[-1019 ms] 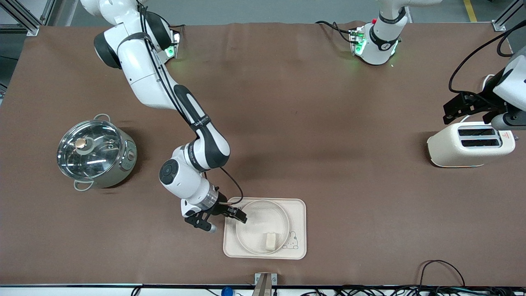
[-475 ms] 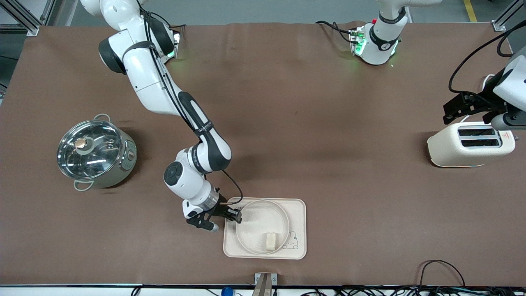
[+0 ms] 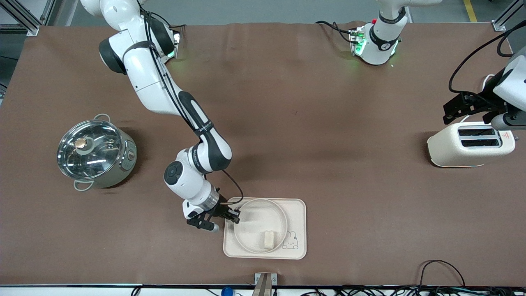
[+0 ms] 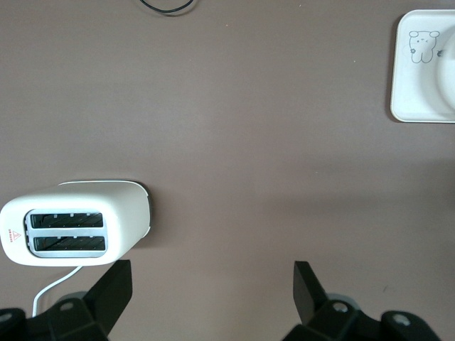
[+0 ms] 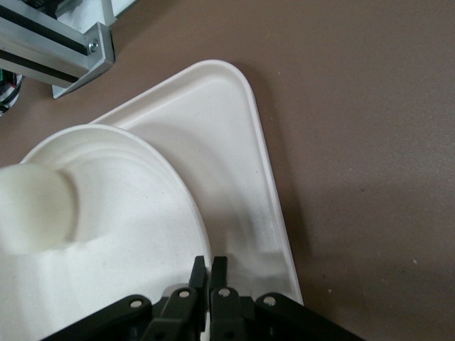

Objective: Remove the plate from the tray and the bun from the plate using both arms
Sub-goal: 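Grasp the rim of the white plate with the right gripper, then lift the plate off the tray while the left gripper reaches toward it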

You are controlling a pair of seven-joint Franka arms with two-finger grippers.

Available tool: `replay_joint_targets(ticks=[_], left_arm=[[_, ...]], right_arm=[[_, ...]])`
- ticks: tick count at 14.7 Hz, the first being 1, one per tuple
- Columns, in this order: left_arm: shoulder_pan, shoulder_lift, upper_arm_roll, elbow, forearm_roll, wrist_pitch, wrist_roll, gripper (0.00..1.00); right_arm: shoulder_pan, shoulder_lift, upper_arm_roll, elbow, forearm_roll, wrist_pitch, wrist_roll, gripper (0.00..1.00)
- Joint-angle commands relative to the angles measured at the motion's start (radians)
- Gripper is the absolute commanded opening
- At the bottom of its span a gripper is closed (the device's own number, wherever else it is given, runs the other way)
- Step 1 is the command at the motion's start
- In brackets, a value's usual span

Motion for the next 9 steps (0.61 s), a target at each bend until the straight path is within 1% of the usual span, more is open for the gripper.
replay_joint_targets(ticks=[1,6,7,9], left_arm=[[0.0,0.007,0.004,0.022,-0.003,-0.018,0.014,1.0],[-0.001,0.007,0.004,0.022,-0.003,-0.018,0.014,1.0],[-0.002,0.007,0.005,0.022,-0.003,-0.018,0.013,1.0],[-0.002,0.007,0.004,0.022,-0.003,-0.018,0.008,1.0]], right_arm=[[0.012,0.013,-0.003,0.022,-0.005,0.017,-0.01,0.01],[0.048,-0.048,-0.001,0.001,-0.01,0.017,-0.013,0.01],[0.067,-0.076,-0.003,-0.046,-0.01,0.017,-0.011,0.01],[0.105,-0.18,-0.003,-0.192,-0.01,0.02,-0.011,0.01]])
